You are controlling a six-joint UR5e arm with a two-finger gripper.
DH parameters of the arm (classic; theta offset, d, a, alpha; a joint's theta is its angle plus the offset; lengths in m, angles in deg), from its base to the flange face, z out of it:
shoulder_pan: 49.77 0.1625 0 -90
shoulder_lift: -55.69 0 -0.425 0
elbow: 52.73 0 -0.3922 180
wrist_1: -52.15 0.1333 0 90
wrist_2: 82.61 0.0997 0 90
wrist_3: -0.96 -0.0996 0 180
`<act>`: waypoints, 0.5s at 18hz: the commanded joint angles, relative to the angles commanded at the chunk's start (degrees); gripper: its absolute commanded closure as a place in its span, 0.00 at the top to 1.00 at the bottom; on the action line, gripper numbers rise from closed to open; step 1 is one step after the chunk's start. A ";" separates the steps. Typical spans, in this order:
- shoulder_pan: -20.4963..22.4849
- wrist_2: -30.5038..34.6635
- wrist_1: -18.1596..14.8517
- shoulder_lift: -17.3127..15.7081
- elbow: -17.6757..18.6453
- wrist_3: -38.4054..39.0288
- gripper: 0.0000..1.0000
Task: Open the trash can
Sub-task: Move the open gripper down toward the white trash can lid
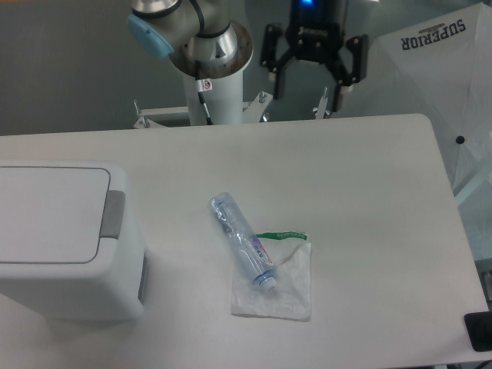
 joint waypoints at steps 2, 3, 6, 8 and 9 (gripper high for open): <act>-2.37 0.00 0.80 0.79 -0.17 7.46 1.00; -3.25 0.00 1.24 1.40 -0.17 10.63 1.00; -7.38 0.00 3.87 3.86 -0.70 16.71 1.00; -9.49 -0.09 5.89 5.53 -1.40 21.54 1.00; -10.46 -0.26 6.94 6.15 -1.41 24.17 1.00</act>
